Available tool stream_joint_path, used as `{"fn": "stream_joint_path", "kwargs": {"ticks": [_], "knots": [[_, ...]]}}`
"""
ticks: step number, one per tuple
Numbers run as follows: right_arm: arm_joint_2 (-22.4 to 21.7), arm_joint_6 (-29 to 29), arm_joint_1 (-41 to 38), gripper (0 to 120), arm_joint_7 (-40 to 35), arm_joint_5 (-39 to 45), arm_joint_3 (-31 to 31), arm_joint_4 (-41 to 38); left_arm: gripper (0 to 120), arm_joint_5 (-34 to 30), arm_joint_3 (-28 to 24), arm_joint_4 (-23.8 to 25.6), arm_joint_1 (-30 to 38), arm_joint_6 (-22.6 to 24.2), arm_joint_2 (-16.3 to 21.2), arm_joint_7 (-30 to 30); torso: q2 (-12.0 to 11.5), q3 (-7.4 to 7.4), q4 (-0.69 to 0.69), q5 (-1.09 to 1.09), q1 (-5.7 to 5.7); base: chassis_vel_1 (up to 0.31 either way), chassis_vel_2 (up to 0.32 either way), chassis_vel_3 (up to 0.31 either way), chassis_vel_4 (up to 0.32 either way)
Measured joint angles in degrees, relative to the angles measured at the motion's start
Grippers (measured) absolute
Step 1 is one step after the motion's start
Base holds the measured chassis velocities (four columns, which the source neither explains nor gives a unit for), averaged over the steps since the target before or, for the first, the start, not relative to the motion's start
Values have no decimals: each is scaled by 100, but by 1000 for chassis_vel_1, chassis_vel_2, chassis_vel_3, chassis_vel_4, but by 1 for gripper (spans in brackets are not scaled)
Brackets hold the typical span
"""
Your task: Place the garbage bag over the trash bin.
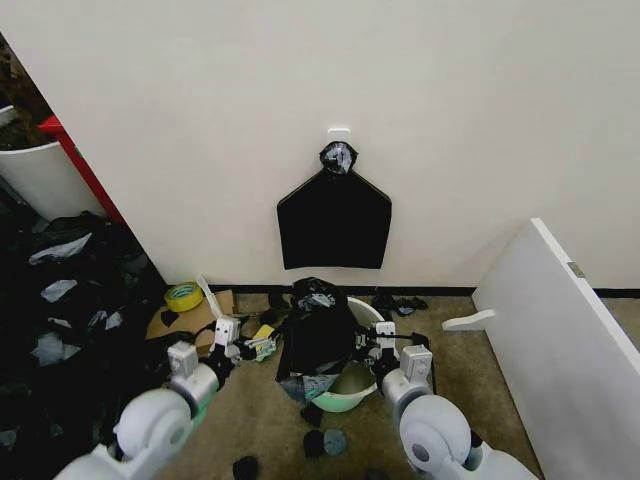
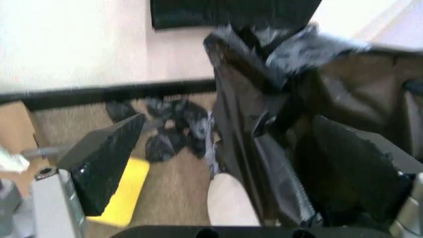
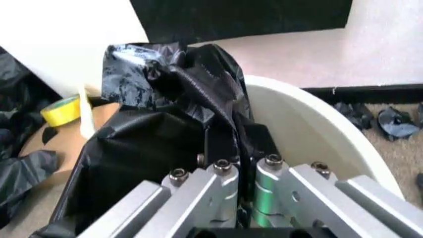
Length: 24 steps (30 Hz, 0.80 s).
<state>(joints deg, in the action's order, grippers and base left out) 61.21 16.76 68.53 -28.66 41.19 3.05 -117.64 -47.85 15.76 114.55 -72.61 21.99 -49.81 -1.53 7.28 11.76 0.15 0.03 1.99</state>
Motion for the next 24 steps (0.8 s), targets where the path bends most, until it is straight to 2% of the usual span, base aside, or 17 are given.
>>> {"fn": "stream_joint_path", "kwargs": {"ticks": [3, 7, 10, 11, 13, 16, 24], "knots": [[38, -1, 22, 0, 35, -132, 4, 59, 100, -215, -94, -114, 541, 717, -31, -130, 0, 0, 4, 2, 0, 0, 0, 0, 0], [77, -1, 34, 0, 61, -205, 8, 101, 100, -352, -268, -233, 934, 1103, -82, -186, 0, 0, 5, 1, 0, 0, 0, 0, 0], [149, 3, 23, 0, 74, -248, -16, 146, 100, -527, -696, -452, 1534, 1671, -204, -258, 0, 0, 5, 1, 0, 0, 0, 0, 0], [149, 3, 23, 0, 74, -248, -16, 146, 100, -527, -696, -452, 1534, 1671, -204, -258, 0, 0, 5, 1, 0, 0, 0, 0, 0], [182, 12, 21, 0, 85, -278, -36, 155, 100, -571, -1033, -582, 1865, 2019, -319, -350, 0, 0, 5, 0, 0, 0, 0, 0, 0], [200, 20, 35, 0, 90, -311, -58, 155, 100, -447, -1389, -755, 2123, 2092, -398, -464, 0, 0, 4, 2, 0, 0, 0, 0, 0], [211, 39, 69, 0, 96, -362, -74, 117, 100, -284, -1834, -1225, 2413, 2072, -580, -599, 0, 0, 4, 1, 0, 0, 0, 0, 0]]}}
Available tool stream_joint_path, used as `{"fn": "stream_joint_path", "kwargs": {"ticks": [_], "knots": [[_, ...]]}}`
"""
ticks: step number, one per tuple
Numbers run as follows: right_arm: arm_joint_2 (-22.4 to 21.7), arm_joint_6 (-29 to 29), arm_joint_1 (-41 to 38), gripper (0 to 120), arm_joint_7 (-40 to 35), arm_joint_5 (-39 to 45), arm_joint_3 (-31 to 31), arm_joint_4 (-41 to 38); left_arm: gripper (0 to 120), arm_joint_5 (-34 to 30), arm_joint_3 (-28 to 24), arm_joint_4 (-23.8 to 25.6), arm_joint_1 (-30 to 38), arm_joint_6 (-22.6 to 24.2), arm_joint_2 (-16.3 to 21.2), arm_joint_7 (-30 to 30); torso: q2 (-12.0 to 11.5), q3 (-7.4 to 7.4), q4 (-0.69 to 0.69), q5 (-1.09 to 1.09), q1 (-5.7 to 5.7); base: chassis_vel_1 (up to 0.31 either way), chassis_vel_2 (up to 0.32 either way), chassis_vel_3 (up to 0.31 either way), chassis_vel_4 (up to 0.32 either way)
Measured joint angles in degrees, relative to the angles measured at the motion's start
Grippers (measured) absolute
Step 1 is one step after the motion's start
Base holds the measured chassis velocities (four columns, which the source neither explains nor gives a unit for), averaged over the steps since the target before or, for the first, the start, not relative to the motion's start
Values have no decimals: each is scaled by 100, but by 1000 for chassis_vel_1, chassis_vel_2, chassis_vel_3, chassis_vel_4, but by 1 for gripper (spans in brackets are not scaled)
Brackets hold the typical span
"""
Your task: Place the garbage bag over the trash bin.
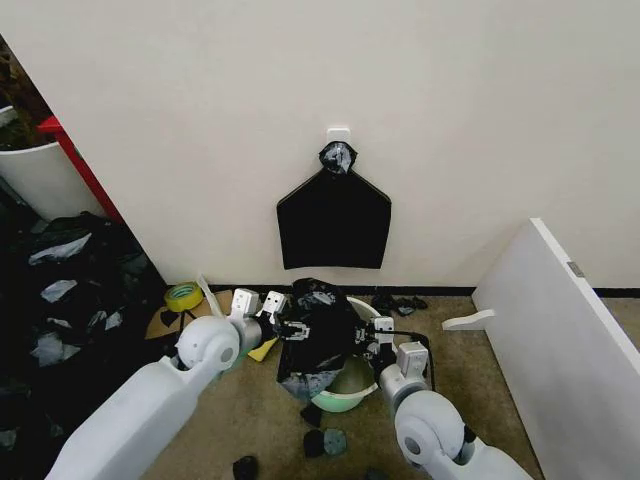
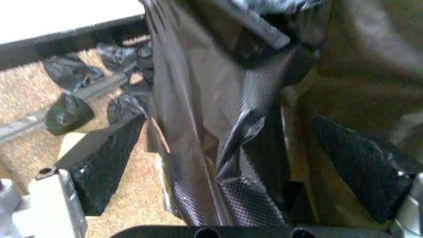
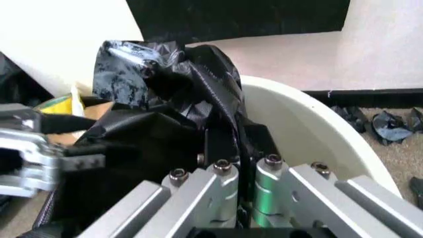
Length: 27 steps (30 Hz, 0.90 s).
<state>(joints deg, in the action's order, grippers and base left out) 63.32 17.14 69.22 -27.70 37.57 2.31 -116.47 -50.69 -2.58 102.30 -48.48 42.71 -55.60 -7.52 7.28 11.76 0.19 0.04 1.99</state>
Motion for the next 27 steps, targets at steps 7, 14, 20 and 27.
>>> {"fn": "stream_joint_path", "kwargs": {"ticks": [7, 14, 20, 27], "knots": [[-7, 5, -16, 0, 16, -17, 38, 11, 75, 27, -37, -265, -42, -29, -223, 49, 0, 0, 0, 0, 0, 0, 0, 0, 0], [-13, 7, 16, 0, 26, -45, 60, 12, 50, 98, -27, -327, -139, -45, -312, 60, 1, -1, 0, 1, 0, 0, 0, 0, 0], [-15, 7, 47, 0, 31, -75, 68, 6, 29, 105, 37, -279, -265, -55, -293, 80, 1, -1, 0, 0, 0, 0, 0, 0, 0], [-41, -13, 89, 0, 32, -117, 65, -37, 4, 173, 236, -126, -459, -130, -252, 106, 1, 0, 1, -2, 0, 0, 0, 0, 0]]}}
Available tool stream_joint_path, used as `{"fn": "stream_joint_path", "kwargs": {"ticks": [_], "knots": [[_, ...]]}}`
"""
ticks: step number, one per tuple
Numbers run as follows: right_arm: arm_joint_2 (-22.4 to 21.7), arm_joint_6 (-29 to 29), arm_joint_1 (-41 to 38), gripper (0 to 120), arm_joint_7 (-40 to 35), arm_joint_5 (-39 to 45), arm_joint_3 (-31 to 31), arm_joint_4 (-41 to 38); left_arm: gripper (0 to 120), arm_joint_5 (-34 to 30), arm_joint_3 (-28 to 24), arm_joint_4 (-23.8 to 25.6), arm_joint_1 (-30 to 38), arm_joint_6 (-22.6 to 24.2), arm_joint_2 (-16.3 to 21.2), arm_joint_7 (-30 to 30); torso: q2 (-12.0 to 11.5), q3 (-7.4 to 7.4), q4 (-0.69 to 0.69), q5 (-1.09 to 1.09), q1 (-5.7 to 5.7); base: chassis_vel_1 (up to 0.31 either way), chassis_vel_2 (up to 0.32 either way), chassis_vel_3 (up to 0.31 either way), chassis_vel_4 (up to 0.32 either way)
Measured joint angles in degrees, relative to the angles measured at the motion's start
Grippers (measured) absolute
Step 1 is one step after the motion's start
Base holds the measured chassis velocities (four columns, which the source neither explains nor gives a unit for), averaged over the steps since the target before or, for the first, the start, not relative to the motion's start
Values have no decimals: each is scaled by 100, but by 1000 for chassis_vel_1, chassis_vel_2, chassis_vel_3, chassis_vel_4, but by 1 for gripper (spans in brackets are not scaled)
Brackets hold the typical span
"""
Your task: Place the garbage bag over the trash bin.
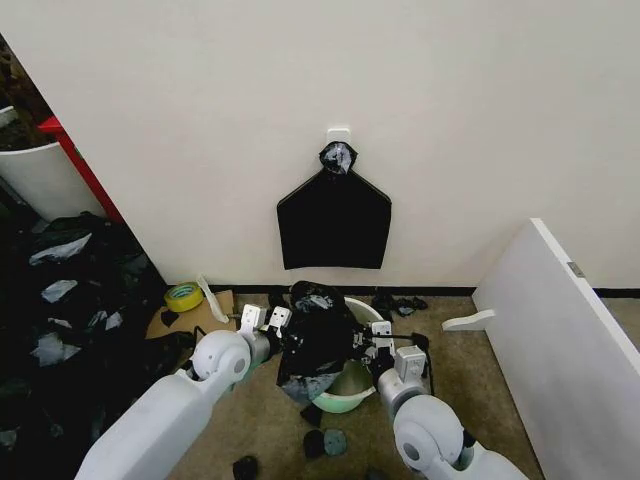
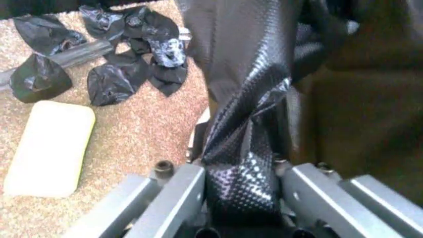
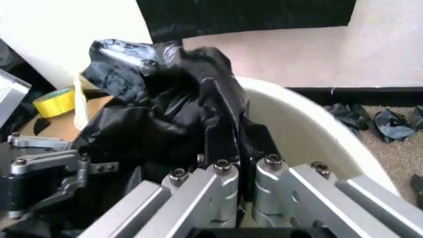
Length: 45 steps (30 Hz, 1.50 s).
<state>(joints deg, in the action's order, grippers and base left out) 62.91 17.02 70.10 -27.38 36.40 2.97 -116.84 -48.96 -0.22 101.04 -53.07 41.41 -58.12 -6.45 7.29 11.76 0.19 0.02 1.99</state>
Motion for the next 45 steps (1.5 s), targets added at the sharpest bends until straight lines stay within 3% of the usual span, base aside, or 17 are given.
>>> {"fn": "stream_joint_path", "kwargs": {"ticks": [9, 15, 21, 31, 40, 45], "knots": [[-115, -177, 74, 0, 1, -6, -103, -119, 1, 529, 659, 772, -494, -367, 441, 310, 0, 0, -1, 3, 0, 0, 0, 0, 0], [-151, -343, 160, 0, 16, 190, -207, -230, 1, 1040, 786, 1070, -966, -562, 678, 612, 0, 0, -1, 2, 0, 0, 0, 0, 0], [-212, -416, 244, 0, 26, 413, -452, -344, 1, 1342, 873, 1167, -1260, -766, 781, 789, 0, 0, -1, 2, 0, 0, 0, 0, 0], [-301, -652, 392, 0, 145, 296, -507, -427, 1, 1237, 1184, 1184, -1308, -913, 789, 773, 0, -1, 0, 2, 0, 0, 0, 0, 0], [-288, -1715, 454, 0, 1339, -249, -248, -428, 0, 1418, 925, 901, -1414, -1115, 572, 533, -1, 0, 0, -2, 0, 0, 0, 0, 0], [-401, -1426, 435, 0, 1054, -150, -319, -451, 0, 1422, 947, 855, -1390, -1143, 600, 526, -1, 0, -1, 0, 1, 0, 0, 0, 0]]}}
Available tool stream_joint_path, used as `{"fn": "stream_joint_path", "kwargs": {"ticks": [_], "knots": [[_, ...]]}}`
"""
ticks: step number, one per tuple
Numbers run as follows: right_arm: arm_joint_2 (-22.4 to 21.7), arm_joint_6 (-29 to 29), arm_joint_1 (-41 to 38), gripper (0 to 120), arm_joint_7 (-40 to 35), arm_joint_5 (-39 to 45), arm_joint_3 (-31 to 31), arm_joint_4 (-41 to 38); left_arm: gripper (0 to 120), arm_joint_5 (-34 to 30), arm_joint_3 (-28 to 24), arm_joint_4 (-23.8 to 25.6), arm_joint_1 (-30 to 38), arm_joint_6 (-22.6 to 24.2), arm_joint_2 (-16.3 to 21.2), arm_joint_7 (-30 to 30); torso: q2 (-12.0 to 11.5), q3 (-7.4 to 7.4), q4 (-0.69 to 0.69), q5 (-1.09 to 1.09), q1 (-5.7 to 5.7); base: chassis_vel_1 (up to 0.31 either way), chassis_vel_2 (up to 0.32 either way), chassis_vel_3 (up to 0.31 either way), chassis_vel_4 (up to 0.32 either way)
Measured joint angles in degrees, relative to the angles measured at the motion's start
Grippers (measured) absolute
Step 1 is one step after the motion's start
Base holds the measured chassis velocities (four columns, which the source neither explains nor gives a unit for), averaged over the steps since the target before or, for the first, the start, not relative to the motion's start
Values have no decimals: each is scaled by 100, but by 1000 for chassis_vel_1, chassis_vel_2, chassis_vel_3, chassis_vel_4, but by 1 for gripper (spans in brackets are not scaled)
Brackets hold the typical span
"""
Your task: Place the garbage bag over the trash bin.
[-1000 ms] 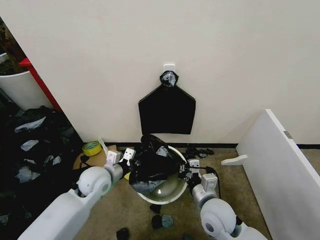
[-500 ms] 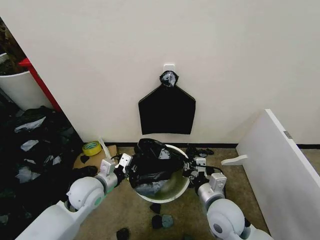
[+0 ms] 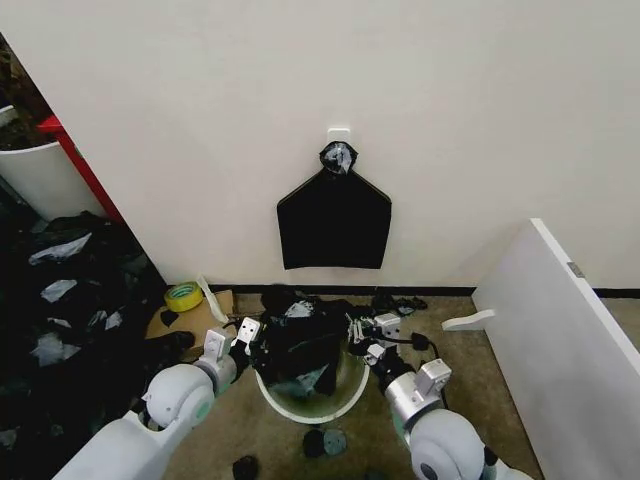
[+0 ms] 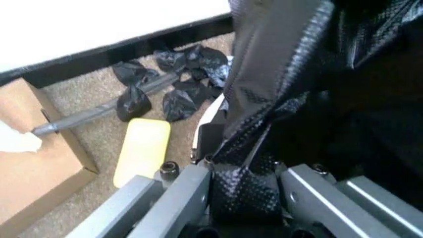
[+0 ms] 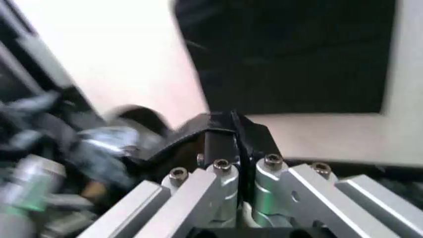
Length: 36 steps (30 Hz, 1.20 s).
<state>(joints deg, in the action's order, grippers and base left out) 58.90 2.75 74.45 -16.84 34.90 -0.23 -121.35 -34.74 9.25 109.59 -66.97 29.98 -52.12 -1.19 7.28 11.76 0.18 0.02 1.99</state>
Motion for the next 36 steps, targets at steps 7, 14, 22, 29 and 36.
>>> {"fn": "stream_joint_path", "kwargs": {"ticks": [7, 14, 22, 29, 36], "knots": [[-126, 945, -36, 0, -1022, 471, -136, 139, 0, -81, 143, 50, 80, -62, 101, 89, 0, 0, 1, 2, 0, 0, 0, 0, 0], [-199, 1281, -70, 0, -1233, 900, -228, 217, 0, -74, 221, 97, 75, -115, 213, 245, 0, 0, 1, 2, 0, 0, 0, 0, 0], [-294, 1805, -86, 0, -1319, 1542, -246, 278, 0, -118, 403, 112, 86, -473, 214, 467, 0, 0, 0, 2, 0, 0, 0, 0, 0], [-291, 2029, -18, 0, -1329, 1867, -171, 246, 0, -314, 556, 114, 163, -895, 197, 551, 0, 0, 0, 2, -1, 0, 0, 0, 0], [-295, 2100, 140, 0, -1322, 2129, -22, -72, 0, -497, 573, 84, 305, -1155, 83, 553, 0, 0, 0, 2, -1, 0, 0, 0, 0]]}}
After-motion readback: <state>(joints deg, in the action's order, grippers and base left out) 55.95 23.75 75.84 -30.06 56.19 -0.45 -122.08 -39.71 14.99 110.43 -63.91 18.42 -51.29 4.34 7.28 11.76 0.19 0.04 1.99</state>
